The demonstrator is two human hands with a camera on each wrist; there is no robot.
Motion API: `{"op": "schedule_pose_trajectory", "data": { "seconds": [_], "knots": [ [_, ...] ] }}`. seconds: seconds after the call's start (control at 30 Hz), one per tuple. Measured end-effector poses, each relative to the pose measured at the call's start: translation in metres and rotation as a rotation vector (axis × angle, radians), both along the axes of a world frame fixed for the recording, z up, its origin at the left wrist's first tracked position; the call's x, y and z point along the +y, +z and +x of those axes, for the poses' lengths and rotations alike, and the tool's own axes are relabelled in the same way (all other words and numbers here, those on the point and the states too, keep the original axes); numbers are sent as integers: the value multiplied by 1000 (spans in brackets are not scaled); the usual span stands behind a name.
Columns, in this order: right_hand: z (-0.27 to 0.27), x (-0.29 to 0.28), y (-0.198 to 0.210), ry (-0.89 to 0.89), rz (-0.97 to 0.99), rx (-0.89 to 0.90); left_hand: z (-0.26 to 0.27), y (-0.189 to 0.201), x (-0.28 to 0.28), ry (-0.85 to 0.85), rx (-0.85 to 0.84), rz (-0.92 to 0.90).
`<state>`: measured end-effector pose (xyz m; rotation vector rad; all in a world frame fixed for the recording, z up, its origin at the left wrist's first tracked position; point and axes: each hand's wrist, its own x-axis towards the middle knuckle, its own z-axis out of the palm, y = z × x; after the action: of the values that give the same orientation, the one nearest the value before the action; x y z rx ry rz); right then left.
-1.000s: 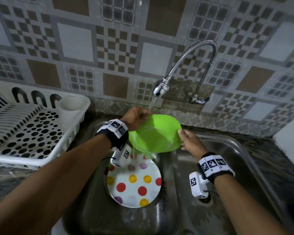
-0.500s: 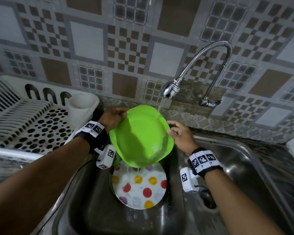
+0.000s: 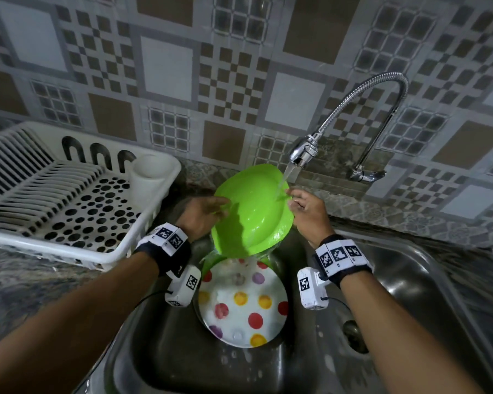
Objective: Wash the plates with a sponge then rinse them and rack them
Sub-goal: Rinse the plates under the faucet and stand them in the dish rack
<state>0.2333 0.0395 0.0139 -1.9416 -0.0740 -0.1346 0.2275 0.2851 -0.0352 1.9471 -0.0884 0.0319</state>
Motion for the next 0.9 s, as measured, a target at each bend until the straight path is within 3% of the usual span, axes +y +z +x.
{"op": "schedule_pose_trajectory", "data": {
  "seconds": [0.1, 0.2, 0.33, 0.43, 0.53, 0.67, 0.73, 0.8, 0.9],
  "knots": [
    [-1, -11, -2, -69, 22, -3, -9, -11, -16, -44, -7, -62],
    [-4, -23, -3, -138, 93, 25, -22, -11, -30, -129, -98, 97],
    [-5, -38, -12, -267, 221, 63, -34, -9, -53, -305, -370, 332],
    [-9, -47, -17, -323, 355, 151, -30, -8, -63, -302, -511, 424],
    [-16, -55, -16, -328, 487, 198, -23, 1, -66, -270, -644, 378],
    [-27, -60, -8, -298, 726, 217, -5, 22, -69, -194, -604, 415],
    [-29, -64, -10, -298, 647, 272, 3, 37, -72, -151, -484, 511],
    [-29, -69, -15, -315, 416, 303, 11, 53, -76, -174, -407, 601],
    [-30, -74, -22, -266, 148, 211, 22, 72, -78, -264, -335, 522]
  ]
}}
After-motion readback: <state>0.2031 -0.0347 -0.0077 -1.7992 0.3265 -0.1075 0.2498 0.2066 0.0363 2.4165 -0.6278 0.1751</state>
